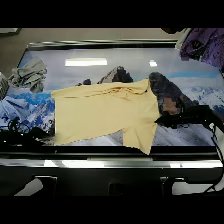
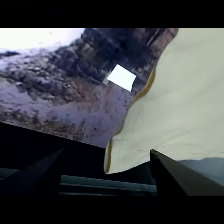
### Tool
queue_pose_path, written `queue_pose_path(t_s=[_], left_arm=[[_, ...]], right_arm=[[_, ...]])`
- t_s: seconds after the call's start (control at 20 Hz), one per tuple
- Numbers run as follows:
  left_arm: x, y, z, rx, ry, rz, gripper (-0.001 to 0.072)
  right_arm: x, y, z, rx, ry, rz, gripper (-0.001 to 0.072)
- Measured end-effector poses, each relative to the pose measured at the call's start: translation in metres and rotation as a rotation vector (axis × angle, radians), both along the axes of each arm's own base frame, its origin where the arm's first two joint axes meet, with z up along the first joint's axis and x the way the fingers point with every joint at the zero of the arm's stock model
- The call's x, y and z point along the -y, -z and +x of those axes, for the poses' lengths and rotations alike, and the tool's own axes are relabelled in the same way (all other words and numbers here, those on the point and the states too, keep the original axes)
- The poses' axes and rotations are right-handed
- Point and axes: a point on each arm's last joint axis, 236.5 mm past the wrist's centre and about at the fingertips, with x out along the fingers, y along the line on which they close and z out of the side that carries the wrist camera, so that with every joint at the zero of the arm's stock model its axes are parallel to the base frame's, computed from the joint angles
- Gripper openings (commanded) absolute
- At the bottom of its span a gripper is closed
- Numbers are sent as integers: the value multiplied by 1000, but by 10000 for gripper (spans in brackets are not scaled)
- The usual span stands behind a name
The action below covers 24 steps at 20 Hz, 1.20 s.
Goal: Fold the clothes and pants, and hang the long-sleeved shirts on hangers.
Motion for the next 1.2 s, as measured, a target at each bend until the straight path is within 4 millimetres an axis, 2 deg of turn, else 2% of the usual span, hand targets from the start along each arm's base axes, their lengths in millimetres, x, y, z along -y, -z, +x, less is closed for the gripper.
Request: queue_pose_path(t_s=[0.25,0.5,0.55,0.6,0.65,0.8,0.9,1.0,1.1,1.2], left_arm=[[27,11,-7,8,10,-58,591],[46,14,-3,12,28,-97,582],[51,16,-3,5,35,-112,404],[54,19,-4,-5,46,-114,141],[56,24,-6,-13,63,-107,27],[62,20,6,27,84,-126,14],[60,6,28,88,89,-121,13],[55,-20,61,180,108,-94,12],[44,-64,107,310,129,-33,12],[29,-128,152,460,161,69,12]], right_arm=[[-4,-7,-3,-10,0,22,26],[-7,-10,-6,-20,-9,36,25],[-7,-10,-6,-23,-8,38,25],[-8,-11,-7,-25,-11,42,25],[-9,-11,-8,-28,-15,46,25],[-12,-15,-11,-30,-29,55,23],[-18,-25,-8,0,-52,44,23],[-24,-45,9,88,-79,-3,23],[-29,-82,39,216,-106,-89,23],[-32,-140,72,382,-132,-198,23]])
